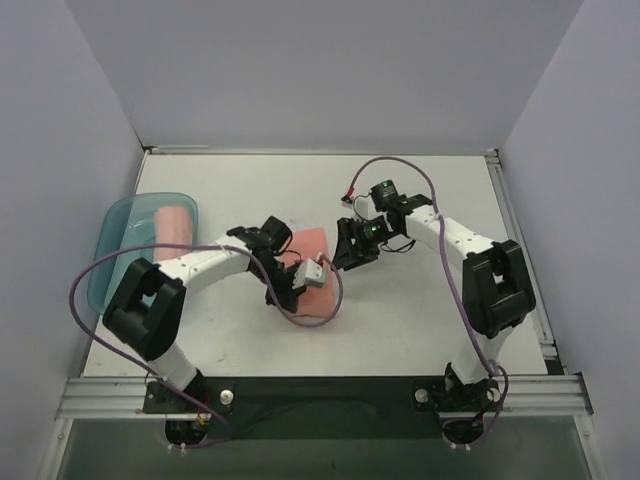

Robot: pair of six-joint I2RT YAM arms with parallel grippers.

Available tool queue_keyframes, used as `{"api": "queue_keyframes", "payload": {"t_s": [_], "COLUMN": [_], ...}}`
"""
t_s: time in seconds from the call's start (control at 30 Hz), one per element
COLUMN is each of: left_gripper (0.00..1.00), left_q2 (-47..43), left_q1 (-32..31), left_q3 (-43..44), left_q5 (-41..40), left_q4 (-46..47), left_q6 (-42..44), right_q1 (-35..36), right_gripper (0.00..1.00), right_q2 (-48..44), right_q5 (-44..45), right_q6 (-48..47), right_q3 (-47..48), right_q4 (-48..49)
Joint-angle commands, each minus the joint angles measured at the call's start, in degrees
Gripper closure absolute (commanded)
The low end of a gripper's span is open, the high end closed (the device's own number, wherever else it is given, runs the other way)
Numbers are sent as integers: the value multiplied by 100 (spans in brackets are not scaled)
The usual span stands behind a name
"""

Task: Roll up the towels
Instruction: Roll the towel

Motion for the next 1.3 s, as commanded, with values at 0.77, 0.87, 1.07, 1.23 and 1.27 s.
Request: {"api": "queue_keyframes", "payload": {"t_s": [0.77, 0.87, 1.07, 1.23, 1.27], "left_gripper": [74, 75, 75, 75, 74], "left_q2": [4240, 4267, 4231, 4258, 4249], "left_q1": [1691, 1673, 1673, 1664, 1664], "left_q3": [3779, 3831, 3875, 3893, 3884], "left_q5": [2294, 2172, 1899, 1793, 1793], "left_q4": [-3973, -3964, -3788, -3753, -3744], "left_q6": [196, 12, -602, -806, -867], "right_q1": [-12, -135, 540, 1734, 1850], "right_gripper": [31, 31, 30, 29, 29], "right_q2": [-1714, -2136, -2866, -2551, -2385], "right_q5": [63, 346, 1251, 2191, 2280], "right_q6": [-1380, -2338, -3631, -4343, -4379], "right_q3": [-2107, -2124, -2028, -2142, -2142], "right_q4": [1725, 1242, 1029, 1608, 1714]}}
